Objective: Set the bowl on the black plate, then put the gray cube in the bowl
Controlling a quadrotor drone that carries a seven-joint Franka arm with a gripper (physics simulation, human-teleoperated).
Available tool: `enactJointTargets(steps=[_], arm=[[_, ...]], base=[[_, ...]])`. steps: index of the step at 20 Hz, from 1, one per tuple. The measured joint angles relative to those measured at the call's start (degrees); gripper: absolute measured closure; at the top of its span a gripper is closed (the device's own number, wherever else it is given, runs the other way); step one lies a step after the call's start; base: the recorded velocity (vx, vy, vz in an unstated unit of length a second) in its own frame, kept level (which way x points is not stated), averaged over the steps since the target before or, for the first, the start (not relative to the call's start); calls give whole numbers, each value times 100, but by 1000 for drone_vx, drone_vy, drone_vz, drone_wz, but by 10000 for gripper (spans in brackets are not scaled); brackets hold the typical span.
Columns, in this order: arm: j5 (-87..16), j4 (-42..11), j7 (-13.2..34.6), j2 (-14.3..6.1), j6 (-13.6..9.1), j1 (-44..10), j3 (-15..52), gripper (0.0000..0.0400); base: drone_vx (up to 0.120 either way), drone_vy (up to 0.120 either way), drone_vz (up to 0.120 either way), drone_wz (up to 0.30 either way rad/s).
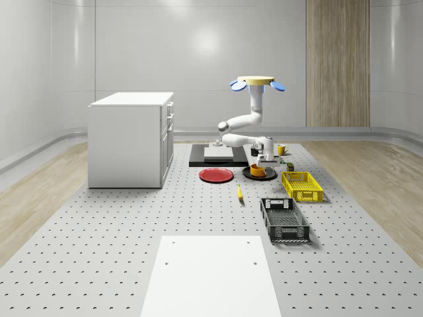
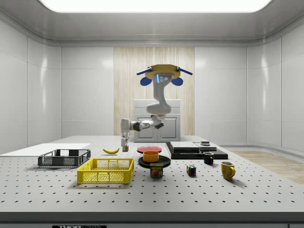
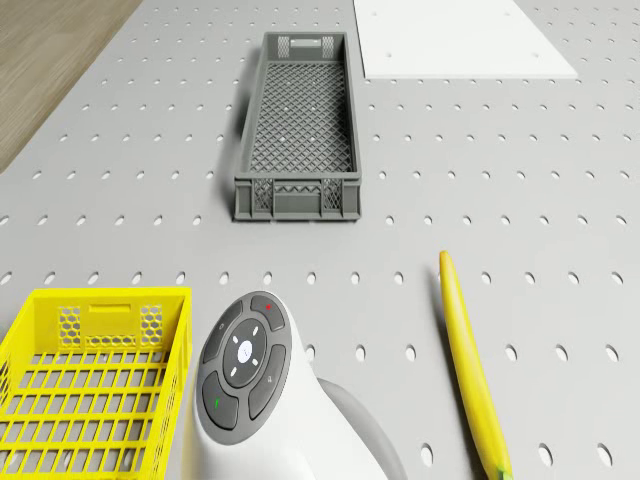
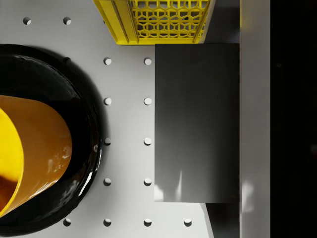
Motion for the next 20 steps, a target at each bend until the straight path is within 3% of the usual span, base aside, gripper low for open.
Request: enactJointTargets(steps=[4, 10, 17, 20], arm=[[-2, -1, -2, 4, -4, 3, -1, 149], [-6, -1, -6, 10, -9, 7, -2, 149], [-10, -2, -9, 17, -15, 12, -4, 149], [-11, -2, -11, 19, -18, 14, -5, 149]], base=[[-120, -100, 0, 0], [-120, 0, 67, 0], [-120, 0, 0, 0], [-120, -80, 0, 0]])
